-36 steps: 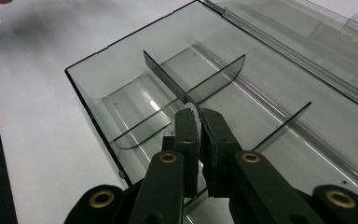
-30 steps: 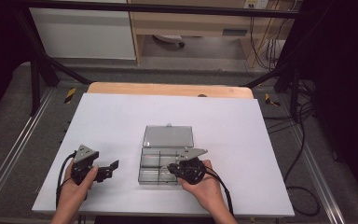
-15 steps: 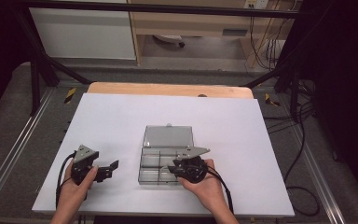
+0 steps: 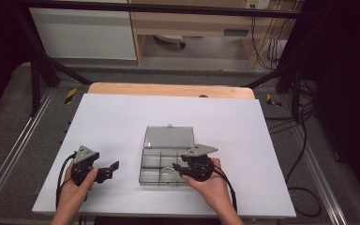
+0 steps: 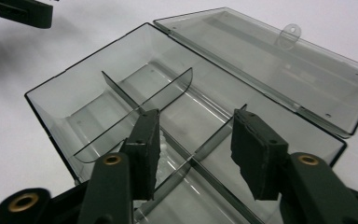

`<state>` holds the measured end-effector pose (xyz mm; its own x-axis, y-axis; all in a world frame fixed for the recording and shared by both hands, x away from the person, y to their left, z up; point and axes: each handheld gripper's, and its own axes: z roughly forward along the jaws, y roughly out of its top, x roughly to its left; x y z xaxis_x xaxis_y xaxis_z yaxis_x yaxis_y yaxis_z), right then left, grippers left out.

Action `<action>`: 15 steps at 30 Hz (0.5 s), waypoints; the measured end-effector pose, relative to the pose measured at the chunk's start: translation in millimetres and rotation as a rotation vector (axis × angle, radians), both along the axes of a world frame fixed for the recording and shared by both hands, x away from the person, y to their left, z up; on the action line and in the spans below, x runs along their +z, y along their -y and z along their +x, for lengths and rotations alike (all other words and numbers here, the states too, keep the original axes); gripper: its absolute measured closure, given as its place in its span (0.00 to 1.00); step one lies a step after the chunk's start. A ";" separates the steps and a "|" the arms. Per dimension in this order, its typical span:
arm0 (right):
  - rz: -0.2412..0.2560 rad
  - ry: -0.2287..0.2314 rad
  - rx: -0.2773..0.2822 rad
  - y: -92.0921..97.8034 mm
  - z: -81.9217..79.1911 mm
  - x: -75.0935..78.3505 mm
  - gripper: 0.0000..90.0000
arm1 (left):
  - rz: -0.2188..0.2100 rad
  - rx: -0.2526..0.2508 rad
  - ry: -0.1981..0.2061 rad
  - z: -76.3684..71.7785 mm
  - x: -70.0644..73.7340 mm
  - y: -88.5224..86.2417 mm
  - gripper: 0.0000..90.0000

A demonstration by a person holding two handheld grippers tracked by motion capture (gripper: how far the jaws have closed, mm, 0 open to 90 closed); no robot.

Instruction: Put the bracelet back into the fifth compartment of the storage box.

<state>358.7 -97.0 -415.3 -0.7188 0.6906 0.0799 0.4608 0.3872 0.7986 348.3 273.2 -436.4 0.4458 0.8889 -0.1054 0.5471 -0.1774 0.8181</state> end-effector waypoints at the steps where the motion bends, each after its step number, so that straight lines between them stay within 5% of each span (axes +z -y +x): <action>1: 0.003 -0.002 -0.004 0.8 0.0 0.3 0.56 | 0.000 0.000 0.000 -0.1 0.0 0.0 0.11; 15: 0.030 0.044 -0.071 17.5 3.7 8.9 0.35 | 0.005 0.003 0.000 -0.1 -0.2 0.4 0.10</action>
<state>362.4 -114.5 -406.4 -0.6711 0.7380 0.0703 0.4502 0.3304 0.8295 348.1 272.8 -436.6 0.4432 0.8907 -0.1012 0.5475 -0.1796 0.8173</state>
